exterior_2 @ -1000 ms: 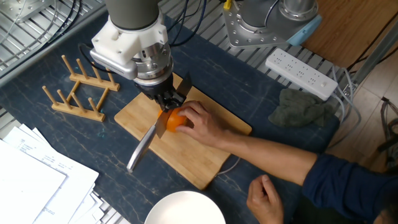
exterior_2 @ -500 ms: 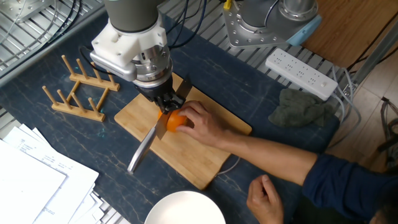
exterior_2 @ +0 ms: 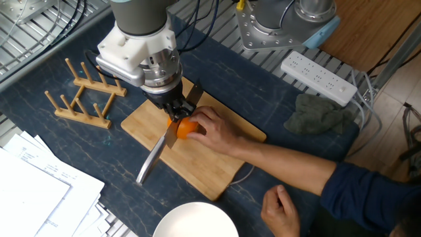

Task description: Chop the orange

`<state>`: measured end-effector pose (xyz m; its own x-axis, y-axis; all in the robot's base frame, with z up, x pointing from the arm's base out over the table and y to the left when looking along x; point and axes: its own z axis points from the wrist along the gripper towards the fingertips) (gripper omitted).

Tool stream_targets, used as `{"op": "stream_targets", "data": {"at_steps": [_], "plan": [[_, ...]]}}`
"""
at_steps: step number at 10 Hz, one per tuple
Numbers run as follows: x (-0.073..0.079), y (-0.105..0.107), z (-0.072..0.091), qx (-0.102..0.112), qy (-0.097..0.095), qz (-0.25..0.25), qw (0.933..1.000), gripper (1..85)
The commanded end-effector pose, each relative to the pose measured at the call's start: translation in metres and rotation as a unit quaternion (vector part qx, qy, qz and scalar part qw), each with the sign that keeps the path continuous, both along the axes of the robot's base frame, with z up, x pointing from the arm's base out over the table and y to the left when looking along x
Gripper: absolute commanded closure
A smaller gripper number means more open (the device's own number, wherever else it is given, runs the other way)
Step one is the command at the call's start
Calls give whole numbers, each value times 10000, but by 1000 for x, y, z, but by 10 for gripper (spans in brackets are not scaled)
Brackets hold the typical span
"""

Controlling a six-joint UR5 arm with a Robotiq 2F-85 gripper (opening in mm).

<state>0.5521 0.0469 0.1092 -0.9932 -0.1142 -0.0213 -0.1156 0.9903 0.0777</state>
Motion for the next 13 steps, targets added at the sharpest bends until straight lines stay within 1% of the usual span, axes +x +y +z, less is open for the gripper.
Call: {"op": "stream_targets", "data": {"at_steps": [1,3,4,5,6,8,9,11,13], "plan": [[-7,-1,4,35,77,-9,10000,843],[-15,-2,7,-26,117,-30,9999,843],[-16,0,3,-33,57,-57,10000,843],[-17,1,-4,-63,-12,-69,10000,843],[-18,-1,-8,-87,-37,-40,9999,843],[-23,-9,1,-11,71,75,9999,843],[-25,-9,1,12,55,81,10000,843],[-25,-9,-7,-42,-57,43,10000,843],[-25,-10,-5,-35,-67,65,10000,843]]}}
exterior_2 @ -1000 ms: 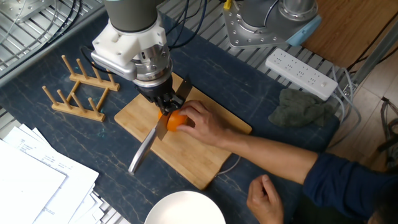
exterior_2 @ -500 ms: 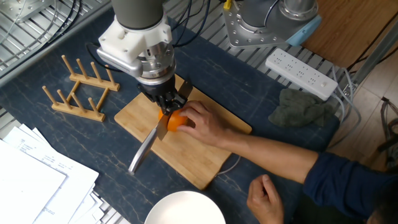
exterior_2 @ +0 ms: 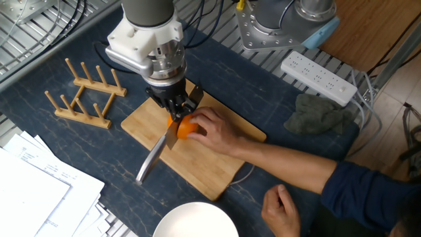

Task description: Chop the orange

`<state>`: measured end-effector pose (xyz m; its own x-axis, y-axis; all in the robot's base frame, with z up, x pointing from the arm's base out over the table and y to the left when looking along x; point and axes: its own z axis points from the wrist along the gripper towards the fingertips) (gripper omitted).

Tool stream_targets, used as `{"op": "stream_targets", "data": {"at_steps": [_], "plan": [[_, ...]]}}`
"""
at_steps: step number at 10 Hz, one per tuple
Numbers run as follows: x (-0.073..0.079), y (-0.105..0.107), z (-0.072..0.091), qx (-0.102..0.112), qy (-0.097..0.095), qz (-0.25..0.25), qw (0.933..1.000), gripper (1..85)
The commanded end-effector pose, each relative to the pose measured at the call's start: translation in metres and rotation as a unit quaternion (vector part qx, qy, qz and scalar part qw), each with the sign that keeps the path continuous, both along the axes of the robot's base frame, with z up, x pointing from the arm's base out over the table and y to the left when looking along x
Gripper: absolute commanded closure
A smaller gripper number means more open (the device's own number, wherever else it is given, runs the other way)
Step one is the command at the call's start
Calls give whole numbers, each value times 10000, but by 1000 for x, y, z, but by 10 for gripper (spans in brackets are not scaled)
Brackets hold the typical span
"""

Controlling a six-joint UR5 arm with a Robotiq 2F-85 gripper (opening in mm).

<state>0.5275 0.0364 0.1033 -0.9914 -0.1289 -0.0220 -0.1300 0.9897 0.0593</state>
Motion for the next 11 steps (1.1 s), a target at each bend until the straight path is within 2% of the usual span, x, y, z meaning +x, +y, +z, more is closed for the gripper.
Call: {"op": "stream_targets", "data": {"at_steps": [1,6,11], "plan": [[-2,-1,3,64,-37,10,10000,843],[-2,-2,-6,63,-137,12,9999,843],[-3,-4,-10,109,-153,18,9998,843]]}}
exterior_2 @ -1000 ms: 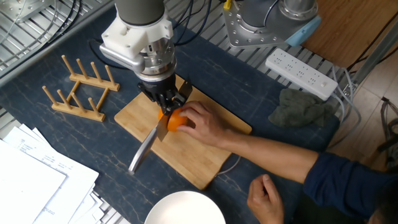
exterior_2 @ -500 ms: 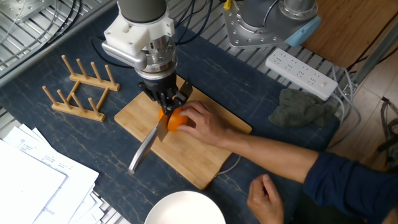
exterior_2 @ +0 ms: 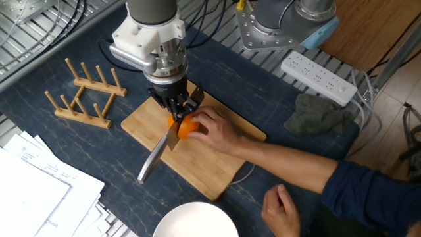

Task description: Chop the orange

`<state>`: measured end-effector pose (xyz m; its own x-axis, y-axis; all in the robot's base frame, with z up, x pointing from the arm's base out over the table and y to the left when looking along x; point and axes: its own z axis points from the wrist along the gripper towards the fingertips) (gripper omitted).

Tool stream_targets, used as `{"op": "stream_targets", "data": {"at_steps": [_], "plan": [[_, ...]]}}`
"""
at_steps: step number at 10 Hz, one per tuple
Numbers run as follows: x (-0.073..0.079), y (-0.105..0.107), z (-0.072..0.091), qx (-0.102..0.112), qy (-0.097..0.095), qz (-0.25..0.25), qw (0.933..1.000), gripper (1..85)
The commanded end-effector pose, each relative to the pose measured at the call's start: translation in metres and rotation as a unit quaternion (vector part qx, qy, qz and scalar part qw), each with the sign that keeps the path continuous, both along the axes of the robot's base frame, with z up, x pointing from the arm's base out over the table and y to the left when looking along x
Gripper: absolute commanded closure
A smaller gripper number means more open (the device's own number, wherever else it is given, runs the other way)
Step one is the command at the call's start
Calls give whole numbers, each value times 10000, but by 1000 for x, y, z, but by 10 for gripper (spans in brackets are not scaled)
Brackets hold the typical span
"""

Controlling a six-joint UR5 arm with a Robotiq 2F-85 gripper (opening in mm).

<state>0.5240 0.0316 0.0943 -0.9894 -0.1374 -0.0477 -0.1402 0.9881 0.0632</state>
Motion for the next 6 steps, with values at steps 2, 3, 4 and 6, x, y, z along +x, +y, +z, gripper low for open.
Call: {"op": "stream_targets", "data": {"at_steps": [2,3,4,6], "plan": [[-1,-1,-3,72,-44,-11,10000,843],[-1,0,-4,73,-59,-20,10000,843],[-1,0,-4,73,-59,-20,10000,843],[-1,-1,-5,80,-67,-21,9999,843]]}}
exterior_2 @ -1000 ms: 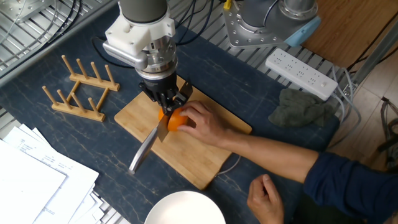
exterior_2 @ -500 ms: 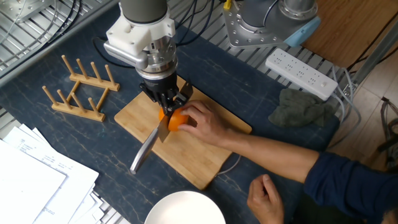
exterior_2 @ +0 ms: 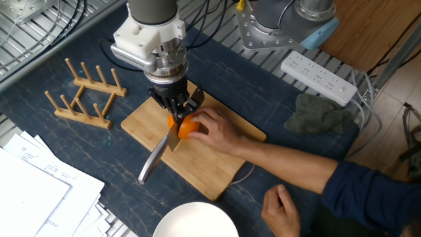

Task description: Chop the orange

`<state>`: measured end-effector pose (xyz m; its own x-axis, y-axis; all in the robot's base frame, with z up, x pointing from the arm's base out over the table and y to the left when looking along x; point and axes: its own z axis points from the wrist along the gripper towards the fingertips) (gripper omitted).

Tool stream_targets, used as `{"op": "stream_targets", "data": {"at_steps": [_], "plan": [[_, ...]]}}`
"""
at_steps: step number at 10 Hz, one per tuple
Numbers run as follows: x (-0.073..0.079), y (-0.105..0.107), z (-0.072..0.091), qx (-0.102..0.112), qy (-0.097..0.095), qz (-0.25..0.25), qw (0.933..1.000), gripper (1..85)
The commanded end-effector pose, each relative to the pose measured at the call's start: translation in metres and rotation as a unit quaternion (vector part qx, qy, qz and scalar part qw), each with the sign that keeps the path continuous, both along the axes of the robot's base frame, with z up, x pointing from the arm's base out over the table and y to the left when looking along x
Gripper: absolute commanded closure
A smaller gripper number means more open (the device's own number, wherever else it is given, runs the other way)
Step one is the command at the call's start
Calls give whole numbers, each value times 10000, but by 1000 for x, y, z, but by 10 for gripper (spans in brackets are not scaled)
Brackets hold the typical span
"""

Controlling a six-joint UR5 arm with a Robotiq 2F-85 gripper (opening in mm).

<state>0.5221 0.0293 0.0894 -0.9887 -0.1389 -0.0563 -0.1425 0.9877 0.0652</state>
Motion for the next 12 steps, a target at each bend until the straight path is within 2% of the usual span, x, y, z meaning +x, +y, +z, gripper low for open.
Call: {"op": "stream_targets", "data": {"at_steps": [1,12], "plan": [[0,1,-1,64,-33,-29,10000,843],[-5,-3,-4,101,-89,5,9999,843]]}}
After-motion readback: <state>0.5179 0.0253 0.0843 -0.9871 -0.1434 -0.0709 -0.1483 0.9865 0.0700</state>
